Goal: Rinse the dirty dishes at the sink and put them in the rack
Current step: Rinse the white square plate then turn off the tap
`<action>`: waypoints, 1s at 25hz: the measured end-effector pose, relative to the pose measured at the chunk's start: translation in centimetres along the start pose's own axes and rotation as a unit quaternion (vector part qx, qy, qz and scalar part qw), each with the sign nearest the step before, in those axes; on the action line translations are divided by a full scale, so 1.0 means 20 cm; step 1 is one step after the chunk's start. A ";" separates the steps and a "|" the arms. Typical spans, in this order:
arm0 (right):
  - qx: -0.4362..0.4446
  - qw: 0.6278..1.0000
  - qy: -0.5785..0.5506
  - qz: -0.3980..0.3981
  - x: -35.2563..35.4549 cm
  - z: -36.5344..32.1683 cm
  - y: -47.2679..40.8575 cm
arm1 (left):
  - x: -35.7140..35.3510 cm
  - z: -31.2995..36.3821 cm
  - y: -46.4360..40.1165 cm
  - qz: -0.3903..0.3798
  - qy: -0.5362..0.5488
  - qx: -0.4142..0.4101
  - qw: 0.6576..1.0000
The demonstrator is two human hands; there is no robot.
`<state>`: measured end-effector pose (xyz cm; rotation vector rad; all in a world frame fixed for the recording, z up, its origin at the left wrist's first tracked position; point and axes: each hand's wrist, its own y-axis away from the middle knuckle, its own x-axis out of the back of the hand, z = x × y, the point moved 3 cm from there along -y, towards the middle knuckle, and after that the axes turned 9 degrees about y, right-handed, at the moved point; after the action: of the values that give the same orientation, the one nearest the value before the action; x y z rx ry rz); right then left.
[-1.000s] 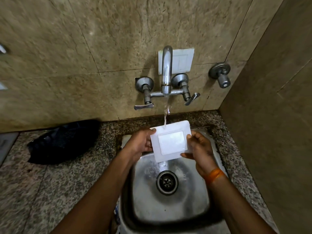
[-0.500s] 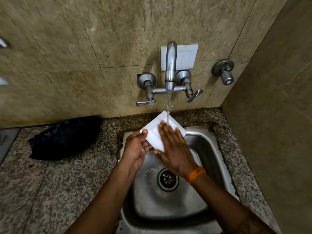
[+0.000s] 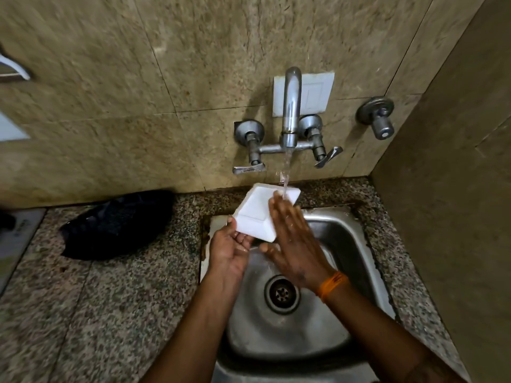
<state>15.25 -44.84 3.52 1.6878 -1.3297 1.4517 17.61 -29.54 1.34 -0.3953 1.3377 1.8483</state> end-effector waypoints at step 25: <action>-0.229 0.971 -0.063 -0.020 -0.02 0.22 0.17 | -0.01 -0.06 -0.04 -0.129 -0.471 -0.015 0.873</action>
<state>13.91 -49.78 1.29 1.5038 -1.5459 0.9297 18.06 -30.48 0.46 0.2985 0.5402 1.4915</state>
